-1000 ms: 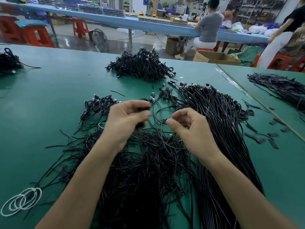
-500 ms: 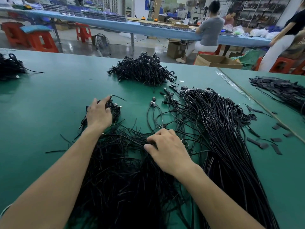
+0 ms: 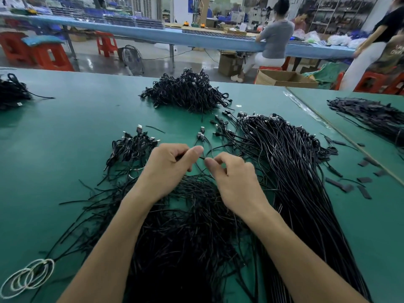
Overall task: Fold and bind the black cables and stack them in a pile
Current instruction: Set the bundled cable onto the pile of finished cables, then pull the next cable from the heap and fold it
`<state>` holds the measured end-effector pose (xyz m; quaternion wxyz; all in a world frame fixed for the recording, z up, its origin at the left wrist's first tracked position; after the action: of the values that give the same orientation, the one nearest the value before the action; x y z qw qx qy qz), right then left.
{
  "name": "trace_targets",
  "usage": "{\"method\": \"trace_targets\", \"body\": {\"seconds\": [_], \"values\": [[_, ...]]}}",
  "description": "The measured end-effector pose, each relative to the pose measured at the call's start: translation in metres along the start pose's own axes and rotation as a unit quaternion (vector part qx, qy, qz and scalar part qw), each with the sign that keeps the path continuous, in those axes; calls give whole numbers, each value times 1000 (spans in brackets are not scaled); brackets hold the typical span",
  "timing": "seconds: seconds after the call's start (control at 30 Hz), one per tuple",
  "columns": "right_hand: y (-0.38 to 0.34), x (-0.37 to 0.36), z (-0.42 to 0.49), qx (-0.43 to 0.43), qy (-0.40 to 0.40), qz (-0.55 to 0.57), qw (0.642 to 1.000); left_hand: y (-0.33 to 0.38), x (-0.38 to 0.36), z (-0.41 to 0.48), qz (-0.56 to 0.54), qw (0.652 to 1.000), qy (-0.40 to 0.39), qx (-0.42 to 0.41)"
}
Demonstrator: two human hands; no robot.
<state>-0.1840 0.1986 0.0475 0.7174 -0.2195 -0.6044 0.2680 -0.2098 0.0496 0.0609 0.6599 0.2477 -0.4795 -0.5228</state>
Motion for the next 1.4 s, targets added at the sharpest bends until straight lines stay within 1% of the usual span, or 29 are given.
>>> {"method": "trace_targets", "body": {"seconds": [0.03, 0.07, 0.1, 0.17, 0.2, 0.23, 0.27, 0.3, 0.33, 0.37, 0.4, 0.43, 0.5, 0.57, 0.6, 0.63, 0.7, 0.8, 0.87, 0.93, 1.0, 1.07, 1.13, 1.2, 1.23, 1.3, 1.33, 1.37, 1.4], "values": [[4, -8, -1, -27, -44, 71, 996, 7, 2, -1, -26, 1000, 10, -8], [5, -17, -4, -48, -82, 156, 983, 13, 3, -2, -46, 999, 8, -14], [2, -22, -7, -61, -103, 246, 962, 18, 0, -3, -59, 998, -9, -16], [-3, -15, -5, -63, -84, 376, 921, 22, -10, -8, -66, 994, -91, 4], [-5, -6, -3, -54, -61, 409, 909, 20, -17, -13, -66, 986, -153, 30], [-7, 3, 0, -35, -40, 413, 909, 17, -25, -20, -68, 970, -223, 64], [-11, 12, 2, -6, -26, 395, 918, 13, -32, -28, -68, 951, -284, 103], [-16, 18, 2, 24, -25, 369, 929, 6, -36, -35, -56, 935, -321, 138], [-22, 20, 1, 46, -38, 347, 936, -1, -36, -39, -22, 929, -333, 161], [-27, 19, -2, 63, -63, 329, 940, -9, -32, -37, 28, 932, -321, 168], [-30, 16, -6, 71, -88, 316, 942, -13, -26, -32, 80, 940, -290, 160], [-30, 14, -9, 71, -100, 307, 944, -15, -18, -25, 107, 952, -246, 151], [-19, 16, -11, 44, -84, 288, 953, -9, 1, -15, 110, 978, -130, 120], [-7, 14, -12, 9, -86, 253, 964, 7, 22, -10, 99, 993, -3, 61], [-5, 10, -13, 1, -104, 229, 968, 16, 27, -10, 95, 995, 32, 29], [-5, 4, -14, 3, -120, 203, 972, 24, 28, -10, 89, 995, 49, 0], [-7, -2, -16, 18, -123, 158, 979, 39, 23, -13, 88, 994, 41, -52], [-12, 2, -15, 40, -89, 146, 985, 47, 4, -15, 107, 990, -37, -84], [-13, 9, -13, 45, -68, 165, 983, 43, -7, -17, 82, 992, -76, -65], [-13, 20, -10, 55, -40, 176, 982, 40, -17, -18, 78, 992, -91, -41], [-17, 33, -9, 80, -4, 165, 983, 42, -27, -19, 118, 988, -95, -43], [-17, 40, -10, 90, 11, 170, 981, 41, -32, -21, 162, 981, -102, -34], [-8, 35, -12, 61, -22, 177, 982, 37, -25, -20, 184, 980, -77, -13], [6, 19, -16, 15, -86, 172, 981, 35, -12, -19, 195, 980, -39, 10], [10, 14, -19, 4, -105, 161, 981, 35, -9, -19, 212, 977, -34, 19], [9, 14, -20, 16, -102, 127, 986, 33, -13, -19, 270, 961, -59, 17], [4, 17, -19, 30, -88, 119, 988, 33, -18, -20, 274, 959, -76, 9], [-1, 21, -18, 47, -73, 122, 989, 35, -23, -21, 242, 966, -87, 1], [-8, 25, -17, 66, -59, 127, 988, 39, -27, -22, 177, 980, -88, -5]]}}
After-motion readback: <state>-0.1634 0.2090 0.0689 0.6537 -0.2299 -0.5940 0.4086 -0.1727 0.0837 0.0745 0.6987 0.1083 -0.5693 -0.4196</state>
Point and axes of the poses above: each hand's wrist, its own z-axis towards the middle knuckle, its own x-axis out of the back of the hand, y = z × x, the point moved 10 cm from there along z, towards the middle knuckle, and after that the axes turned 4 degrees about -z, right-handed, at the moved point
